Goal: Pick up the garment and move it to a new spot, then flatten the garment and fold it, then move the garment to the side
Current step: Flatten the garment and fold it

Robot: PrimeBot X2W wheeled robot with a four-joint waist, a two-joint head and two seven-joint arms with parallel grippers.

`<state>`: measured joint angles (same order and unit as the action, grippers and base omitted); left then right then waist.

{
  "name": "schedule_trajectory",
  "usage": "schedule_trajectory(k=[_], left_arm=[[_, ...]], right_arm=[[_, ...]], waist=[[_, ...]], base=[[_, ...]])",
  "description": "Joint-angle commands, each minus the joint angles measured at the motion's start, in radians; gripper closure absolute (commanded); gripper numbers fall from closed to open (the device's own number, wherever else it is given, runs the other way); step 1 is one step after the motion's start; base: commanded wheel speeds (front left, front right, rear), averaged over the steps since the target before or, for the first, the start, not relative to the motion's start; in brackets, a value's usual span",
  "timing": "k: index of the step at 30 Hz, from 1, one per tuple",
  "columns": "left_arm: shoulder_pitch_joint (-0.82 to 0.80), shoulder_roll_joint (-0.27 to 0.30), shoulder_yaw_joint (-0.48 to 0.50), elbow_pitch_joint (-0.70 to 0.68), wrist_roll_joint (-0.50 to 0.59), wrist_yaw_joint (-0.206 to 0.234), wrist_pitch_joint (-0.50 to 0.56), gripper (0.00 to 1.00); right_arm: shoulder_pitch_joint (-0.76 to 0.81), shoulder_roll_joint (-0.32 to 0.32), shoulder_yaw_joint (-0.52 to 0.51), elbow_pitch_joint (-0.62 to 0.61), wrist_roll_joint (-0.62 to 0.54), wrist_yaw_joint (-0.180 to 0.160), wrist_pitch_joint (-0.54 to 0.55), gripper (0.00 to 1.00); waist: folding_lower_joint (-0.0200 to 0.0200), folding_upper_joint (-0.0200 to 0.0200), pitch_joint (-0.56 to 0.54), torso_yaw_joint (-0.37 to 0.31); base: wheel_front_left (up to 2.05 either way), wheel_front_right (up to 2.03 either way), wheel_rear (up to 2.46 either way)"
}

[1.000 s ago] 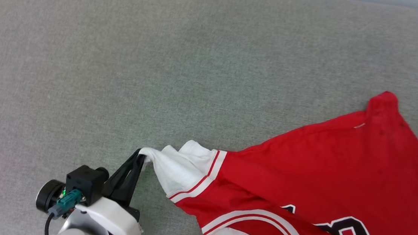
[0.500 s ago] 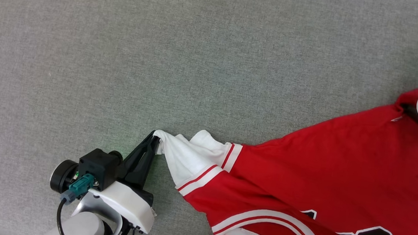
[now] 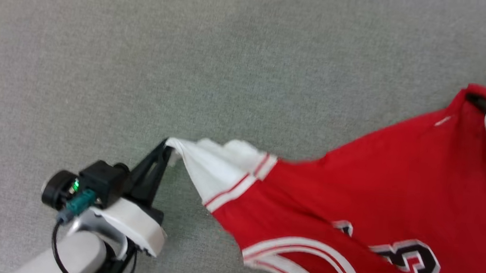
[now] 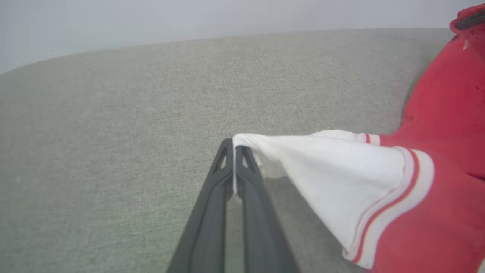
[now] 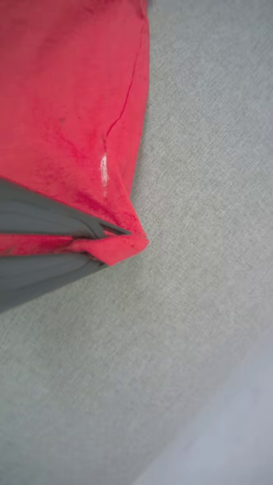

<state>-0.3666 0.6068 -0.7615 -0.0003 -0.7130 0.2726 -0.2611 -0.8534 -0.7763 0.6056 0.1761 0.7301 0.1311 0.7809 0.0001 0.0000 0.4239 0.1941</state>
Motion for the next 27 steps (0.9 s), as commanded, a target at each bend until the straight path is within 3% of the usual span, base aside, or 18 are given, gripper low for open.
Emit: schedule_trajectory(k=[1,8,14,27], left_arm=[[-0.04,0.016,0.013,-0.011,0.015,-0.005,0.003,1.0],[-0.199,0.084,0.05,-0.091,0.06,-0.018,0.074,1.0],[-0.403,0.099,0.088,-0.123,0.084,-0.056,0.155,1.0],[-0.931,0.031,0.141,0.044,0.128,-0.19,0.278,1.0]], right_arm=[[-0.011,-0.017,-0.015,-0.015,0.01,-0.001,-0.04,1.0],[-0.051,-0.027,-0.076,-0.073,0.02,-0.001,-0.153,1.0],[-0.136,0.005,-0.141,-0.096,-0.042,-0.001,-0.228,1.0],[-0.455,0.14,-0.239,-0.008,-0.264,-0.001,-0.297,1.0]], waist=[[-0.0001,0.0,-0.056,-0.025],[-0.0001,0.0,-0.102,-0.075],[-0.0001,0.0,-0.076,-0.115],[-0.0001,0.0,0.045,-0.167]], base=[[0.0,0.0,0.0],[0.0,0.0,0.0],[0.0,0.0,0.0],[0.0,0.0,0.0]])
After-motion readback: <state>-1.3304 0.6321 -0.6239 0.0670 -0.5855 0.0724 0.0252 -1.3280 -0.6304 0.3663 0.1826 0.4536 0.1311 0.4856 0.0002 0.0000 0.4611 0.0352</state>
